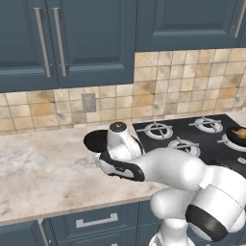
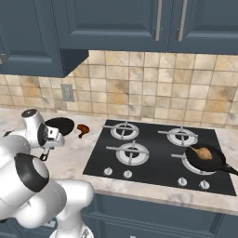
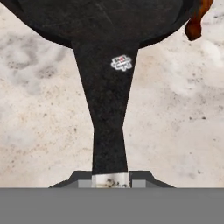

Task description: Place both pans onto different burners. Then place the onion and the chicken drumstick on different pans.

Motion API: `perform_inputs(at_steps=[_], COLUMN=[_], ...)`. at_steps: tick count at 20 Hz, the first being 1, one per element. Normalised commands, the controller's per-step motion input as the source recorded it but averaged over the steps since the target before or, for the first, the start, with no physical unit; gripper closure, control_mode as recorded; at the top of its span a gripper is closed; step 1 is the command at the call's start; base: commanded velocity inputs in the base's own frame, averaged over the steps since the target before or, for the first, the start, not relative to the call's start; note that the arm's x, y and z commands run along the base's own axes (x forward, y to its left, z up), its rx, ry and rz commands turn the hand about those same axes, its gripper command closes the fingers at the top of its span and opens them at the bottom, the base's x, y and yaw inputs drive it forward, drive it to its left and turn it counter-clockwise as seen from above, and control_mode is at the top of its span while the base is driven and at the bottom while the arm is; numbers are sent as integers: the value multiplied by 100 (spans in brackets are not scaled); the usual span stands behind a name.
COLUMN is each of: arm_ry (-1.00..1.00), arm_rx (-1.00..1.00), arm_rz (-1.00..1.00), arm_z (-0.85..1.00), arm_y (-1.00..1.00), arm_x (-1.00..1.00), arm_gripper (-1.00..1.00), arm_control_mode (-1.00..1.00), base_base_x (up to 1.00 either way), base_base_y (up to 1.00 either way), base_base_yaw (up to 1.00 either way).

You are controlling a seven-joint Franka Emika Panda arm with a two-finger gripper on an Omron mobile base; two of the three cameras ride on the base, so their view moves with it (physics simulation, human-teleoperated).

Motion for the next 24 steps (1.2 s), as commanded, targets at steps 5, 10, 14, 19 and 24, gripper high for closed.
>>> perform_inputs(at_steps=[5,10,14,19,24], arm_ry=[-11,-1,0,0,0], arm_rx=[0,1,0,0,0], arm_rz=[0,0,0,0,0], arm_z=[23,45,49,43,19], arm_y=[-25,-23,-22,-19,-44], arm_x=[-7,-15,-14,-10,-1], arm_gripper=[100,100,100,100,100], arm_control_mode=[-100,-100,-100,-100,-100], base_base_x=[0,0,0,0,0], base_base_y=[0,0,0,0,0], base_base_yaw=[0,0,0,0,0])
